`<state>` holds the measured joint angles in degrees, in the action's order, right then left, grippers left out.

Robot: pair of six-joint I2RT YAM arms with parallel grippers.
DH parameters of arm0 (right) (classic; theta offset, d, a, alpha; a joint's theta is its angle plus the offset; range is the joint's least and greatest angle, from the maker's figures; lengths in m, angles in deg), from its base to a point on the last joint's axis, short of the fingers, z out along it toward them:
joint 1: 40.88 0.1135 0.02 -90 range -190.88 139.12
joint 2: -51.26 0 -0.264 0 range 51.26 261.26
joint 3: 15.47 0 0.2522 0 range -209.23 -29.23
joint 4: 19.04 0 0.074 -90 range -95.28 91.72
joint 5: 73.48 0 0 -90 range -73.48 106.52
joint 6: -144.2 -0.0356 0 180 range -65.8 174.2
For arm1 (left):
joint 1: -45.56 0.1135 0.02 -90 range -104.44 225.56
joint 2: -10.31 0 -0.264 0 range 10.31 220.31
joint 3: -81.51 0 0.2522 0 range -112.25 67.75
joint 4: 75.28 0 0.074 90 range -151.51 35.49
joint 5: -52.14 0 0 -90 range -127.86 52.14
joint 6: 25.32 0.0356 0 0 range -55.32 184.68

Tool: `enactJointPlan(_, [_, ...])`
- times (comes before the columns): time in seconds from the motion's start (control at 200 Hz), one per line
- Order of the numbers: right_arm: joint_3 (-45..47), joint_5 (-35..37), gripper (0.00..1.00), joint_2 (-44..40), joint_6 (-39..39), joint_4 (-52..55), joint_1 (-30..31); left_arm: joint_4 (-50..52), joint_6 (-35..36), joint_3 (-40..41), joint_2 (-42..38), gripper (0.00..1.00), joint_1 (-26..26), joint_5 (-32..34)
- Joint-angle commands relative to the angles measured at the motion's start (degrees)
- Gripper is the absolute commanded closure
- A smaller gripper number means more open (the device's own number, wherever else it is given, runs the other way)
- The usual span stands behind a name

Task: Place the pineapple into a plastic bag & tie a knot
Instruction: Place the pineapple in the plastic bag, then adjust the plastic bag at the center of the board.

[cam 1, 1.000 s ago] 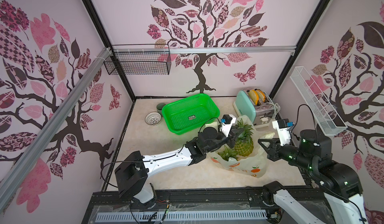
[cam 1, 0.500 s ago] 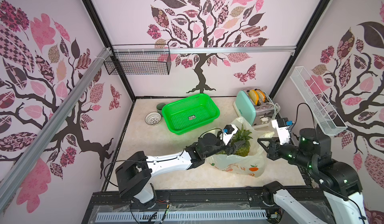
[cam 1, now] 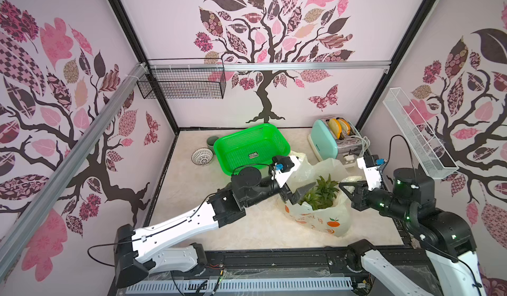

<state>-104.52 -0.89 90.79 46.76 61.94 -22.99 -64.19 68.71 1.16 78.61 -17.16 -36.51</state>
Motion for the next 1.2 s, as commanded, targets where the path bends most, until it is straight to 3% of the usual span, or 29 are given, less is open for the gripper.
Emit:
enactJointPlan(0.0, [-1.0,-0.6,1.00,-0.2,0.3,-1.3,0.3,22.9,-3.6,-8.7,1.8,0.02,0.5,12.5])
enactJointPlan(0.075, [-0.8,-0.6,1.00,-0.2,0.1,-1.4,0.3,34.7,-6.3,-17.0,5.7,0.02,2.6,13.5])
enactJointPlan(0.185, [-0.7,-0.2,1.00,-0.5,-0.1,-1.2,0.3,46.0,-10.2,-26.3,10.9,0.02,5.6,8.5])
enactJointPlan(0.315, [-0.6,0.2,1.00,-0.6,-0.3,-1.1,0.3,48.8,-10.6,-30.1,14.2,0.02,5.7,0.6])
enactJointPlan(0.53, [-0.4,0.4,1.00,-0.6,-0.6,-1.3,0.3,49.1,-9.9,-33.0,20.7,0.03,5.8,2.0])
enactJointPlan(0.67, [0.4,0.7,1.00,-0.9,-0.9,-1.7,0.3,46.0,-10.7,-33.6,23.9,0.27,7.2,3.9])
enactJointPlan(0.815, [0.9,0.9,1.00,-1.0,-1.1,-1.9,0.2,43.0,-11.0,-34.6,25.6,0.58,7.8,1.8])
enactJointPlan(0.96, [0.9,1.4,1.00,-0.8,-1.0,-2.7,0.3,37.5,-11.8,-32.1,23.4,1.00,8.1,0.3])
enactJointPlan(1.19, [-0.7,0.1,1.00,3.5,-0.3,-8.8,0.3,20.5,-12.6,-19.9,11.5,1.00,8.1,9.0])
